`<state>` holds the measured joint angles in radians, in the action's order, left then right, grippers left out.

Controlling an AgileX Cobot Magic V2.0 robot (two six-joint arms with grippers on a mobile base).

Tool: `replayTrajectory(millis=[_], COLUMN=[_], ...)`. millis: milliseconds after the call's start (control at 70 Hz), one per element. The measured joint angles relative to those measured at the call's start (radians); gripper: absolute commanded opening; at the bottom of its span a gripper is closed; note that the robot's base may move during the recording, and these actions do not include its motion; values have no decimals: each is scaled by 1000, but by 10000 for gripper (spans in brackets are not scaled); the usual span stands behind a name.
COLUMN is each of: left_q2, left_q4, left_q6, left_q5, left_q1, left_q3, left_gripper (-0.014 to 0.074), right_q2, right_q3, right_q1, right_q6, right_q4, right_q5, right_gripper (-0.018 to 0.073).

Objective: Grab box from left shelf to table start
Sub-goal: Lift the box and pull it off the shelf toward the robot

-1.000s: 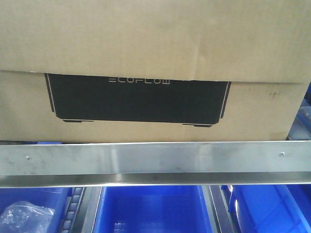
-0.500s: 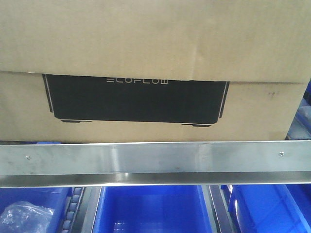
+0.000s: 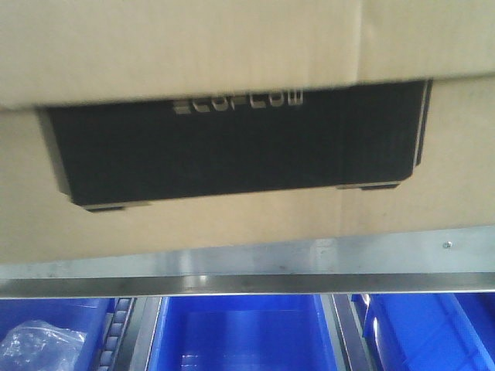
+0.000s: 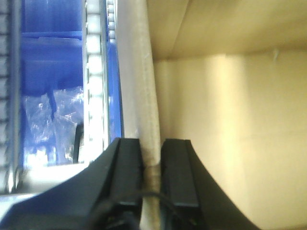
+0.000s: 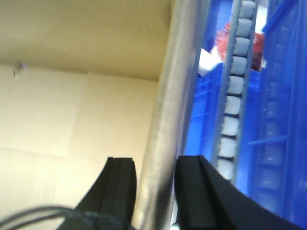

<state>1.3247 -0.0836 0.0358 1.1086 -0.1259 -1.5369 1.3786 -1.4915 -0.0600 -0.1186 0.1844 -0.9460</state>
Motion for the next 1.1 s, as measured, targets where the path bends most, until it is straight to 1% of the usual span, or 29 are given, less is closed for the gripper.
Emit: replayTrajectory(millis=[200, 328, 414, 614, 800, 942, 1100], left_q2=[-95, -141, -175, -231, -274, -325, -401], left_q4=[15, 16, 12, 4, -12, -19, -25], left_q6=[10, 12, 14, 10, 3, 1, 7], left_q5=[55, 109, 133, 162, 162, 162, 162], left_q1=[0, 0, 0, -4, -8, -8, -8], left_q3=[0, 0, 0, 0, 24, 70, 136], left_gripper=[-97, -97, -97, -97, -97, -97, -97], right_q2=[-72, -127, -185, -346, -482, -546, -585], right_q3=[0, 0, 32, 172, 288, 324, 326], right_q1=[0, 0, 0, 0, 0, 0, 0], right_q6=[0, 3, 17, 59, 96, 103, 106], right_q4=[36, 38, 38, 42, 42, 42, 42], right_q5=[-51, -123, -135, -129, -129, -141, -170], right_gripper=[62, 63, 63, 63, 63, 63, 63])
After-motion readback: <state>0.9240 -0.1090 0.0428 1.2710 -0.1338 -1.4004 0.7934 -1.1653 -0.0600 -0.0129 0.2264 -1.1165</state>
